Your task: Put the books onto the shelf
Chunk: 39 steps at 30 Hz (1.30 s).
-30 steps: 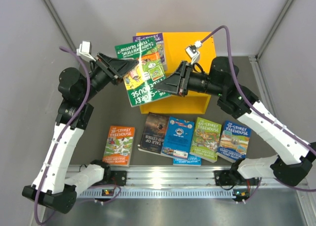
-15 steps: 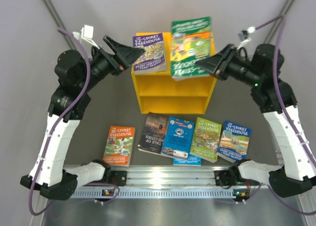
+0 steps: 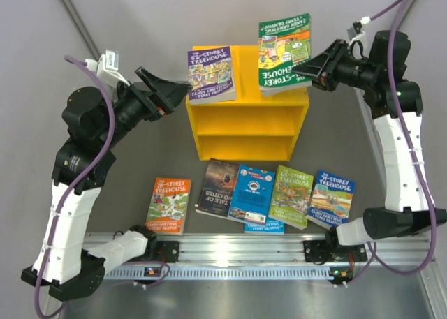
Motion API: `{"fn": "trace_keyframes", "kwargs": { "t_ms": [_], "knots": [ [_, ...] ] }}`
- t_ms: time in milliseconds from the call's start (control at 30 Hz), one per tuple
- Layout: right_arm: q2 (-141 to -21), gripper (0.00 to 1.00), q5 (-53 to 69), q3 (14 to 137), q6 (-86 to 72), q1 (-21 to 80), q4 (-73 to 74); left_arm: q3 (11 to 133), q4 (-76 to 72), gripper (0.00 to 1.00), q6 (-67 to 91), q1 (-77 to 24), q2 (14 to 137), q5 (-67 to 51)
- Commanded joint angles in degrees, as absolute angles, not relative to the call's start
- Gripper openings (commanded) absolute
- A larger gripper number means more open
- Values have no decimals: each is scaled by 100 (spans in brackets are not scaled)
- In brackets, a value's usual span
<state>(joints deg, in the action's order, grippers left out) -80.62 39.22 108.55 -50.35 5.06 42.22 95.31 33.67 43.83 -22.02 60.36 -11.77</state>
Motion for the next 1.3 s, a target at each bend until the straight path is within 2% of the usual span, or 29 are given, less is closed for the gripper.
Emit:
{"fn": "trace_keyframes", "kwargs": {
  "t_ms": [0,367,467,567,700,800,933,1000,1033,1067,1167,1233,1267],
  "knots": [
    [-8261,0,4535,11119,-5053,431,4069,9369,3384,99,4236,-2188,5854,-1037],
    [-8850,0,3850,11416,-4351,352,5307,9132,3691,98,4008,-2188,5643,-756],
    [-8912,3,3657,11426,-4114,325,5519,9027,3709,98,4008,-2188,5572,-721],
    [-8921,14,3455,11426,-3920,325,5765,8956,3726,98,3973,-2188,5528,-695],
    [-8903,43,3182,11426,-3675,316,5959,8903,3770,98,3894,-2188,5485,-624],
    [-8921,53,3076,11443,-3569,316,6047,8903,3814,97,3867,-2188,5502,-615],
    [-9078,60,2813,11610,-3358,316,6300,8877,3832,97,3841,-2188,5493,-624],
    [-9219,62,2568,12004,-3147,316,6555,8877,3832,97,3841,-2188,5519,-633],
    [-9402,68,2401,12389,-2990,334,6818,8877,3832,97,3841,-2188,5520,-642],
    [-9509,68,2399,12601,-2884,343,6994,8877,3823,97,3832,-2188,5520,-650],
    [-9957,77,2093,13417,-2577,378,7573,8842,3823,97,3841,-2188,5546,-677],
    [-10080,100,2048,13552,-2479,378,7681,8807,3815,97,3850,-2188,5555,-703],
    [-10081,100,1917,13527,-2409,378,7734,8807,3806,97,3858,-2188,5572,-729]
  ]
}}
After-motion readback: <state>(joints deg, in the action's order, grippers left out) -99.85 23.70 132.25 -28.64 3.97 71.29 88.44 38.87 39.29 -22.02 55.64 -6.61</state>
